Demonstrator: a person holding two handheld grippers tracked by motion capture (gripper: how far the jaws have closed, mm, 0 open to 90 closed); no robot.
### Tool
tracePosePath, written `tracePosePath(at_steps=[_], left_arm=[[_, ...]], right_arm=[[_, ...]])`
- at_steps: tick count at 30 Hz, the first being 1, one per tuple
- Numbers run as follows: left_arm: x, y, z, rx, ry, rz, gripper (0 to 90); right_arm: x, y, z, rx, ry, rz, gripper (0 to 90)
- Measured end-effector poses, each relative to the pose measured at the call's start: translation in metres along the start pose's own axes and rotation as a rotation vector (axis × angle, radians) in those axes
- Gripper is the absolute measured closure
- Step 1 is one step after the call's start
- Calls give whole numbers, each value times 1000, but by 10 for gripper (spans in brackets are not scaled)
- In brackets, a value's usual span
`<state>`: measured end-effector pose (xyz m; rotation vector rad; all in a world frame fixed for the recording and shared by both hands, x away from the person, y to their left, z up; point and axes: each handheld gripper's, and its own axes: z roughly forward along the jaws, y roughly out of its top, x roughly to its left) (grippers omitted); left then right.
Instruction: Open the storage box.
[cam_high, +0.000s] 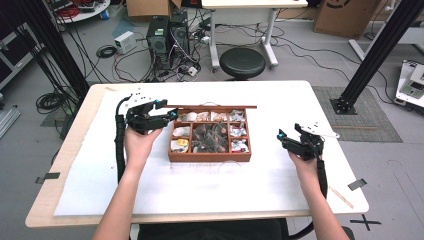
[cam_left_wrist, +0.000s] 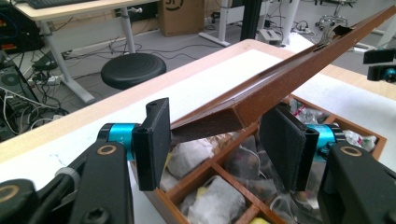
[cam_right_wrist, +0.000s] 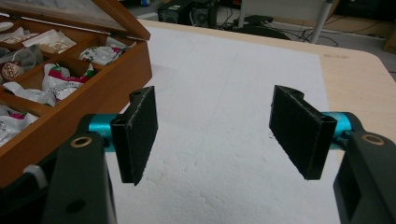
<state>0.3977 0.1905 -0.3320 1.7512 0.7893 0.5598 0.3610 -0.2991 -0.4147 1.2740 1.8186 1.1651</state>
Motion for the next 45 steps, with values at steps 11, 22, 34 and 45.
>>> tracePosePath(at_steps=[11,22,34,45], left_arm=[[10,19,10,4,0,1,451],[24,29,24,-45,3,-62,457],[31,42,33,-31,19,-81,459],[32,41,34,-33,20,-98,457]], right_arm=[[-1,1,1,-3,-3,4,330],[-2,3,3,-15,5,9,330],[-3,4,2,-19,2,9,328],[-1,6,2,-25,10,3,328]])
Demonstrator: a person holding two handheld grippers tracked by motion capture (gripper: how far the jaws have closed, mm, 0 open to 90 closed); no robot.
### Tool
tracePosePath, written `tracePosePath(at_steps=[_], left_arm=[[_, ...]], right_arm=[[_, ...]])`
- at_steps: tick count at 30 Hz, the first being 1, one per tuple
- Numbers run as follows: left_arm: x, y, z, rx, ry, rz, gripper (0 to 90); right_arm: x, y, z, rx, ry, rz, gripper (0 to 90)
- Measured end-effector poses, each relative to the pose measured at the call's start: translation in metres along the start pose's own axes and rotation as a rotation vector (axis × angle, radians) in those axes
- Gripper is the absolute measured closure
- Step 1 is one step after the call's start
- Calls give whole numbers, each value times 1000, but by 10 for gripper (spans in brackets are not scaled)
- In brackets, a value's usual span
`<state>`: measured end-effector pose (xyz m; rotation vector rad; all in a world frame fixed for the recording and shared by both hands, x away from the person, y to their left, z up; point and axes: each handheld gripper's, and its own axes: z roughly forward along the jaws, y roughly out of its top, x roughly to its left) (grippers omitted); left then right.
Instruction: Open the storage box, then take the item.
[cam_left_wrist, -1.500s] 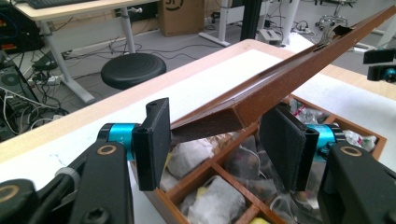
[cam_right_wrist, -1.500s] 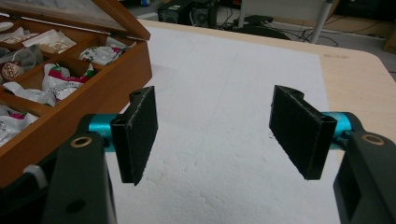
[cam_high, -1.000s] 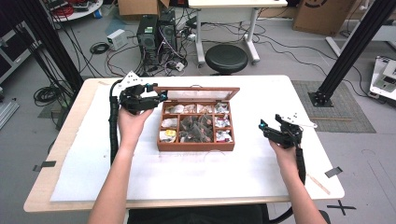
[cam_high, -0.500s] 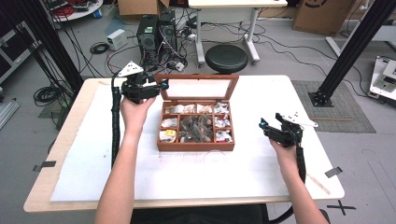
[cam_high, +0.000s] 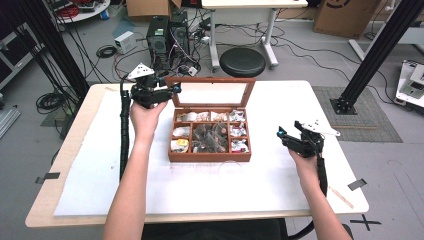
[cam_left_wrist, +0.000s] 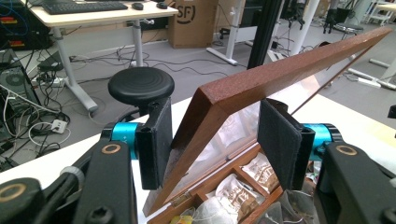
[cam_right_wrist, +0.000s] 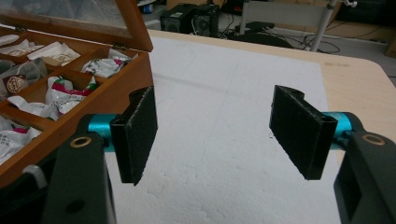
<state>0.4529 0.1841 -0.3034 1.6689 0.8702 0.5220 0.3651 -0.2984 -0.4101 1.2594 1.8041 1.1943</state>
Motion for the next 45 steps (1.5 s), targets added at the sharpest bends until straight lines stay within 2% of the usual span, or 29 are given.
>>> tracePosePath(at_steps=[4,11,16,19,23,25,31,32,34,38,39,41,42,43,45], left_arm=[[1,0,0,-2,-3,-8,454],[1,0,1,-2,-5,-12,453],[2,0,1,-1,-9,-16,453],[2,1,1,1,-9,-17,453],[2,1,2,1,-9,-21,452],[2,1,2,2,-10,-21,452],[3,1,2,3,-16,-26,450],[4,1,2,3,-15,-25,450],[3,1,2,3,-15,-25,450],[3,1,2,4,-16,-26,449],[3,1,2,3,-16,-27,449],[4,1,2,3,-17,-27,448],[4,1,2,2,-15,-27,448],[4,1,2,1,-16,-28,447],[4,1,2,1,-16,-28,447]], right_arm=[[1,1,1,6,4,-2,327],[2,5,0,-13,49,2,327],[3,11,0,-34,105,7,323],[4,14,-1,-50,141,-5,322],[7,19,0,-36,172,-16,321],[11,26,2,-35,202,-39,322],[24,38,14,-11,274,-54,343],[24,38,14,-11,274,-54,343],[33,41,21,10,311,-58,358],[44,43,27,22,339,-83,371],[51,43,32,39,359,-96,388],[53,43,33,45,369,-98,401],[58,43,37,54,407,-91,423],[61,43,38,60,425,-89,429],[63,44,40,63,440,-89,437]])
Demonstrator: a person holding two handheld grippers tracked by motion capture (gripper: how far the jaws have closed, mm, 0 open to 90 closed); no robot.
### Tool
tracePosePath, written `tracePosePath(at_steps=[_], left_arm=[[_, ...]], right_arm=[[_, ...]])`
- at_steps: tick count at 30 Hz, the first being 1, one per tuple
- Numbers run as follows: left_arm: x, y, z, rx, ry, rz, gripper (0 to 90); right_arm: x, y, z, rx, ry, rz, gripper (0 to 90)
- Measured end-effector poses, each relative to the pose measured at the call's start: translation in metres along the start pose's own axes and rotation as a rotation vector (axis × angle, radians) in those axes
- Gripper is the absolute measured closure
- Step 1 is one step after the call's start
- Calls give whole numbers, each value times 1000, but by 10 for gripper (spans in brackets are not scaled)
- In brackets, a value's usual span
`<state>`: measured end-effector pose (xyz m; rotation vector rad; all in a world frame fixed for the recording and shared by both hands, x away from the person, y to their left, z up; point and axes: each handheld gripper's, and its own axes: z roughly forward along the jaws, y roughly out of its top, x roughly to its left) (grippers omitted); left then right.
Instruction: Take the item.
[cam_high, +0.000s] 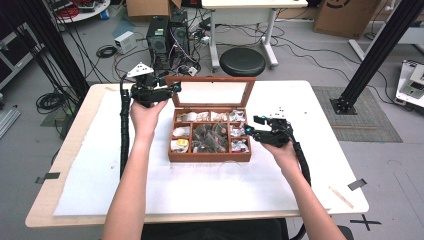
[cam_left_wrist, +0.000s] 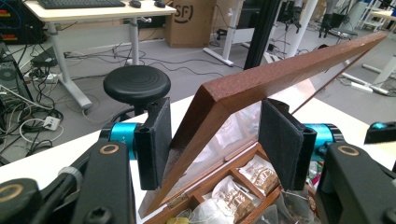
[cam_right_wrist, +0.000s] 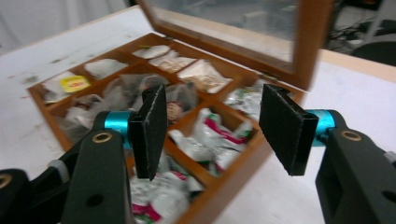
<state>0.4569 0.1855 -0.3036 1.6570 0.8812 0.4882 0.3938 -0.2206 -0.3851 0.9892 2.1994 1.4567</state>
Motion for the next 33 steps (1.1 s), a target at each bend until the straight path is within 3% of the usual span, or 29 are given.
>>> tracePosePath(at_steps=[5,16,26,33], left_arm=[[0,0,0,0,-1,-2,448],[0,0,0,2,-3,-6,446],[0,0,0,0,0,-8,446],[0,0,0,4,-1,-4,446]], right_arm=[[11,5,13,33,65,-7,499],[35,11,41,128,143,-58,596],[43,11,54,155,219,-48,656],[50,13,63,200,235,-55,658]])
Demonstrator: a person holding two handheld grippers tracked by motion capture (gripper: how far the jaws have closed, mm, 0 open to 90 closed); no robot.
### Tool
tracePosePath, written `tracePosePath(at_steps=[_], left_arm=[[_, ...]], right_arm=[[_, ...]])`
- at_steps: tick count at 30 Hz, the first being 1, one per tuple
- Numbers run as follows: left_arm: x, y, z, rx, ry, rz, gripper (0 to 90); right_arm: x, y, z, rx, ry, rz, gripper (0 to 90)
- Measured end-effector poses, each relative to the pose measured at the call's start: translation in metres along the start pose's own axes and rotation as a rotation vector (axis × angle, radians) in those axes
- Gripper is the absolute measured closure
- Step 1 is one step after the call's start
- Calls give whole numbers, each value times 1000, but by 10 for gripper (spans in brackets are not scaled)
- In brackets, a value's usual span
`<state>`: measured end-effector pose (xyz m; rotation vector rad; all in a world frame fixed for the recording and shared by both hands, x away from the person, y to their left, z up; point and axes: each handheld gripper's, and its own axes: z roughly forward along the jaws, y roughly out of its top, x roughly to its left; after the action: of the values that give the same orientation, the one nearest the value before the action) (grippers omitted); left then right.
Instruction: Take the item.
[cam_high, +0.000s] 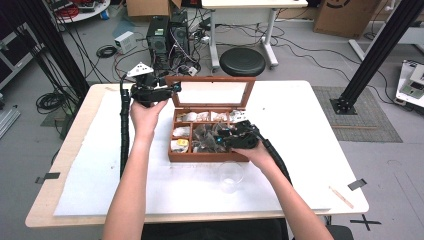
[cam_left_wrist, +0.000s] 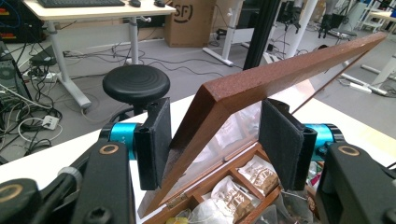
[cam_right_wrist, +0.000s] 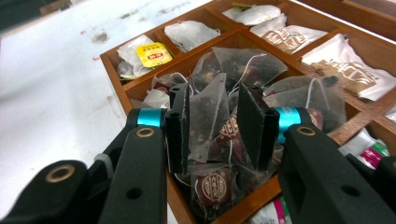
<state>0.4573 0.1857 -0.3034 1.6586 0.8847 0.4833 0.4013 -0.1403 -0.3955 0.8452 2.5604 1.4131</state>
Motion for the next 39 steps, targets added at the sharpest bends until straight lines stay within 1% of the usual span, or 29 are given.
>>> tracePosePath(at_steps=[1,3,5,6,16,17,18,19,20,21,22,23,25,33,39], left_arm=[[0,0,0,0,-1,2,446],[0,0,0,1,-1,1,446],[0,0,0,1,-1,0,446],[0,0,0,1,0,0,446],[0,0,0,2,-2,-1,445],[0,0,0,2,-2,2,445],[0,0,0,2,-2,0,445],[0,0,0,3,-2,1,445],[0,0,0,3,-2,1,445],[0,0,0,3,-3,1,444],[0,0,0,3,-3,1,444],[0,0,0,3,-4,-1,445],[0,0,0,3,-5,0,445],[0,0,0,4,-5,0,444],[0,0,0,3,-5,0,444]], right_arm=[[0,1,2,7,0,-8,665],[2,2,4,14,9,-4,671],[4,4,8,32,3,-8,687],[4,4,8,32,3,-8,687],[3,7,18,83,-6,18,701],[2,6,20,101,-9,20,737],[2,6,20,101,-9,20,737],[2,6,21,117,-14,23,803],[2,6,21,117,-14,23,803],[3,6,21,123,-14,18,860],[3,6,21,123,-14,18,860],[4,7,21,117,-15,1,900],[5,7,19,111,-8,-8,900],[7,9,15,93,-4,-7,900],[7,11,10,63,-5,-9,900]])
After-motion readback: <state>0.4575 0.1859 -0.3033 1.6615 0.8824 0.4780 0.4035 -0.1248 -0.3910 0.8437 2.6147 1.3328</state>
